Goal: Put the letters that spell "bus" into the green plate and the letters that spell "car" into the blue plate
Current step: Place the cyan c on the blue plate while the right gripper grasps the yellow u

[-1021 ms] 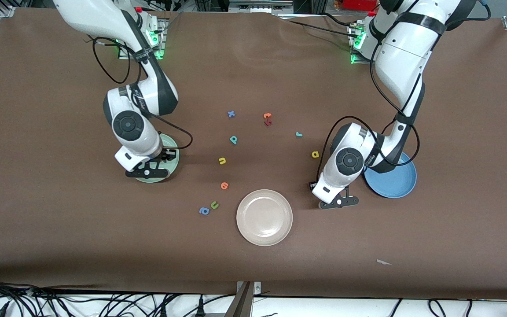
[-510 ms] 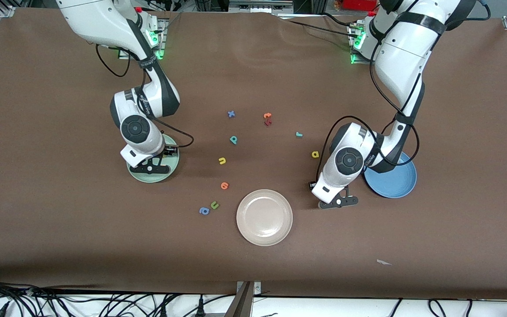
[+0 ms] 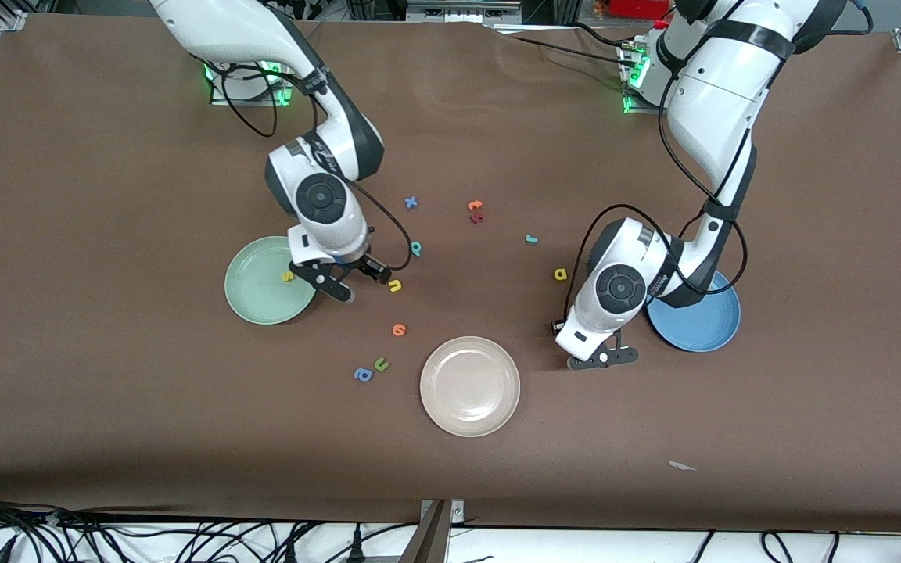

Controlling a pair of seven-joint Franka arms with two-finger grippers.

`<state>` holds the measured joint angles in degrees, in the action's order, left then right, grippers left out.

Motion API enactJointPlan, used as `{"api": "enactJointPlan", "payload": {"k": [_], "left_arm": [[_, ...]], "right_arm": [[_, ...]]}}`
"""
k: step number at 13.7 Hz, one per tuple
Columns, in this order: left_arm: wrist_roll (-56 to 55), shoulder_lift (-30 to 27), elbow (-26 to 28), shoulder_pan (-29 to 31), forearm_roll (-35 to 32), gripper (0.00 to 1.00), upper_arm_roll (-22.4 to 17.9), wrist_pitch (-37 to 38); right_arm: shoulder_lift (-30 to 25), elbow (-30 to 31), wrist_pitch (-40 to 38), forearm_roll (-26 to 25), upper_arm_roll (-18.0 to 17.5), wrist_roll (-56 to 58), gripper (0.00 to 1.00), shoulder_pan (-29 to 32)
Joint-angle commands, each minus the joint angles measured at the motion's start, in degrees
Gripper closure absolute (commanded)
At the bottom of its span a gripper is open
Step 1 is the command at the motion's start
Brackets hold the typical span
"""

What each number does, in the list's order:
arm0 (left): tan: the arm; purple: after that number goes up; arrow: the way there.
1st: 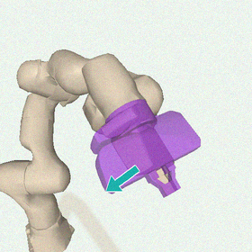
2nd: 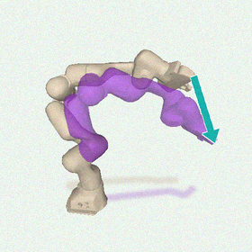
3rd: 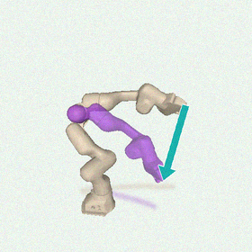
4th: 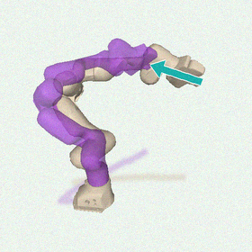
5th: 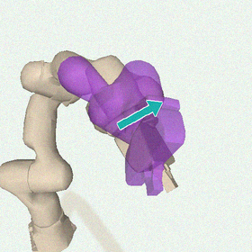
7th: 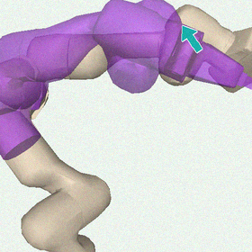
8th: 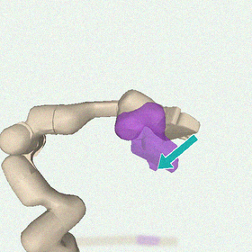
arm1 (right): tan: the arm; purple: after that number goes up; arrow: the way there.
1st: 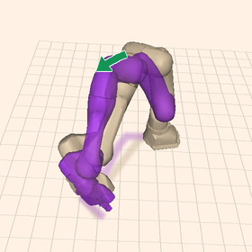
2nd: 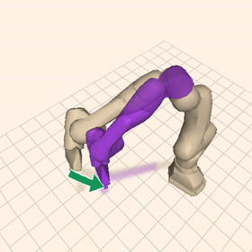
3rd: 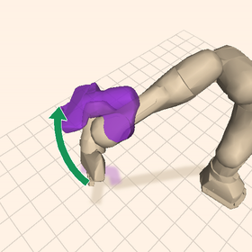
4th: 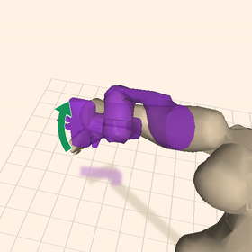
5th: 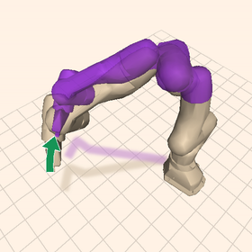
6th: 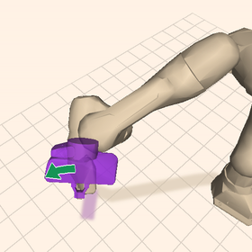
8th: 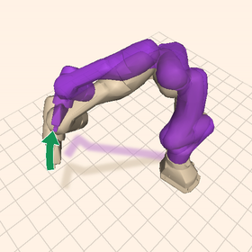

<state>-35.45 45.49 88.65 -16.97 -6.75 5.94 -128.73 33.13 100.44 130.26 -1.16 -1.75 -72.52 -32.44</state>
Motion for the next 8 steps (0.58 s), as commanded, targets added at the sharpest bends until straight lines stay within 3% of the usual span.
{"api": "enactJointPlan", "payload": {"k": [1,8], "left_arm": [[2.56,-0.31,-3.82,0.27,-1.86,0.81,-0.4,6.01],[25.31,-0.75,-10.17,8.17,-2.04,0.81,-2.59,21.22]], "right_arm": [[7.46,-7.53,-0.62,1.34,0.17,-12.26,0.17,-1.22],[10.72,-9.81,0.34,1.25,0.08,-14.75,0.29,-2.28]]}}
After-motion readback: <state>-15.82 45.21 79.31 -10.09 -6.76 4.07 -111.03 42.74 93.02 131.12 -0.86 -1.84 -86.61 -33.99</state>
